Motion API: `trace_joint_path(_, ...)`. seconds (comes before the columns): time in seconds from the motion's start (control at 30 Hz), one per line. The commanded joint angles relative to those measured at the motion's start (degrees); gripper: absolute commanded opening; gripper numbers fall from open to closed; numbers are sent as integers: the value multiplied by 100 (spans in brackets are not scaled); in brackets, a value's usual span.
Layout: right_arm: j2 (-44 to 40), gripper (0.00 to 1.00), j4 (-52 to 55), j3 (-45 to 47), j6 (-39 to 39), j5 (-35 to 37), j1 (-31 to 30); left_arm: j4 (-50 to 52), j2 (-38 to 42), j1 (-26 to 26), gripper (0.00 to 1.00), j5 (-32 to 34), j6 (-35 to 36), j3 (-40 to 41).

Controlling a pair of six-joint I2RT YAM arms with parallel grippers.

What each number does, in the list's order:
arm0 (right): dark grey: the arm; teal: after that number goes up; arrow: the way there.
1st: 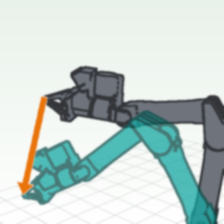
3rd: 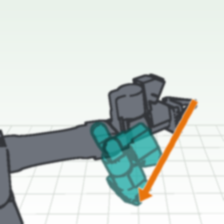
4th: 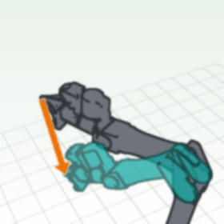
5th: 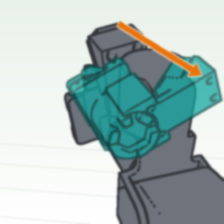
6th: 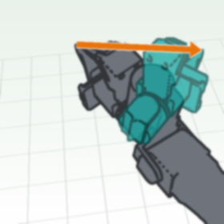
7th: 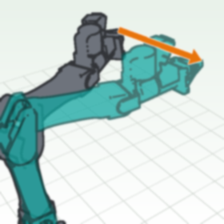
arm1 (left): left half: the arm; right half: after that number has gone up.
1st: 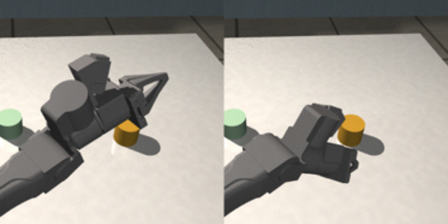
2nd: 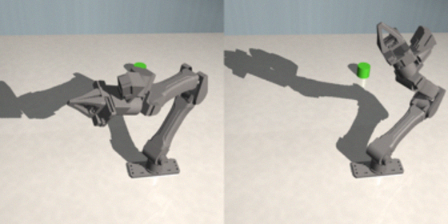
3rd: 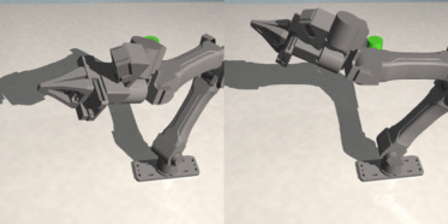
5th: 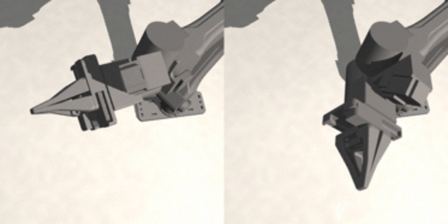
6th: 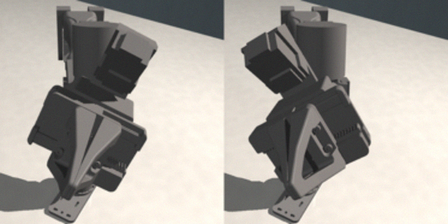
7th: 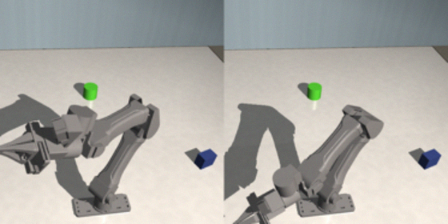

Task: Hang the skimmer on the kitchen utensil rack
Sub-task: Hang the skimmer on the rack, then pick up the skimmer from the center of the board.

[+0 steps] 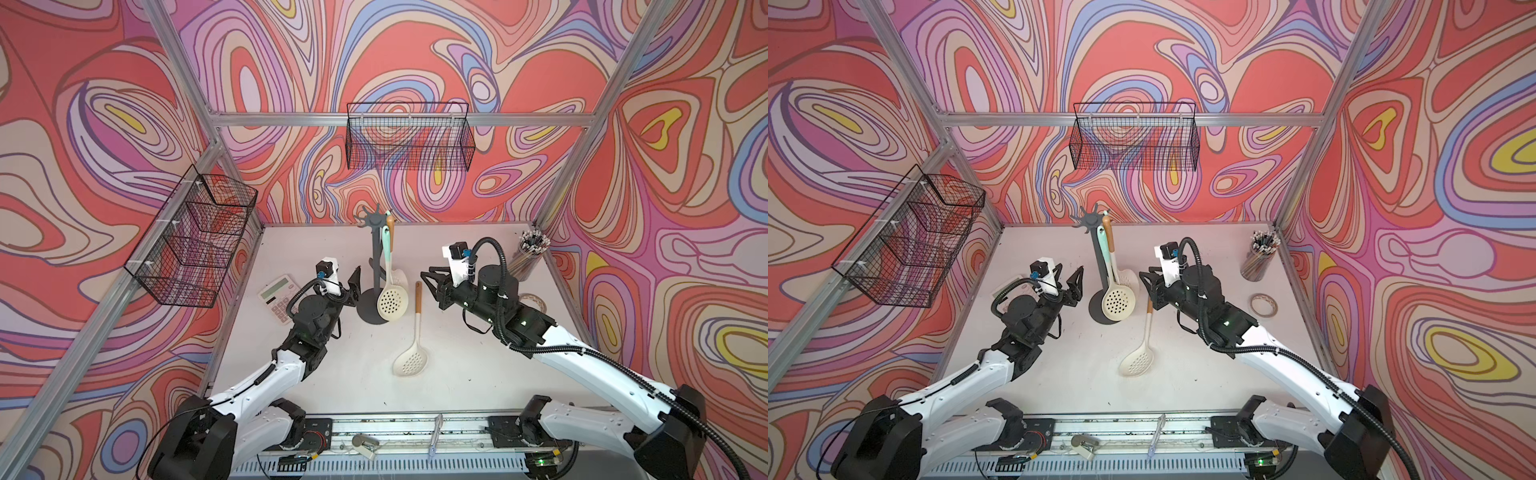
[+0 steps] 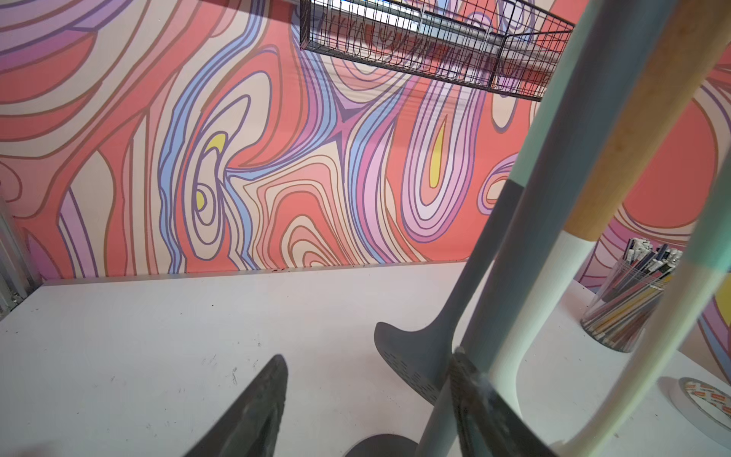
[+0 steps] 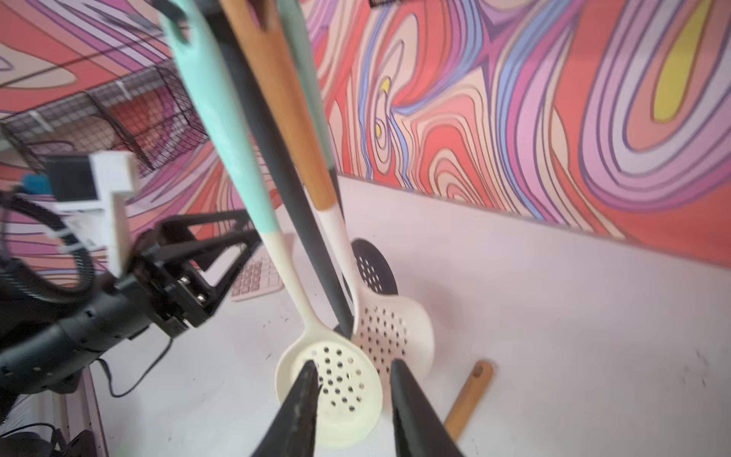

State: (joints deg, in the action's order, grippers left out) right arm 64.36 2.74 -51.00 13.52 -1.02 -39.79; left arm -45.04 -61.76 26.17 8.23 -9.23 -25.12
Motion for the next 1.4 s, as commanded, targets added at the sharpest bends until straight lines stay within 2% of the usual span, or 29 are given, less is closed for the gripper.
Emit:
trace_joint_path(0.0,197,31,613,242,765,485,41,-291,-44,-40,67,149,0,57)
trace_joint_path(0.33,1551,22,885,118,1644,569,48,-336,188,-51,67,289,12,313)
trace_joint_path(0.47,2080,14,716,212,2014,283,42,-314,312,-45,67,375,75,418)
trace_joint_path(0.6,2496,11,597,263,2329,140,-75,-287,366,-59,67,379,106,470)
trace_joint_path(0.87,3129,21,1067,-139,2584,565,-319,-405,323,-107,67,363,62,560)
trace_joint_path(1.37,3619,25,1250,-395,2879,714,-328,-480,424,-173,67,322,-30,711)
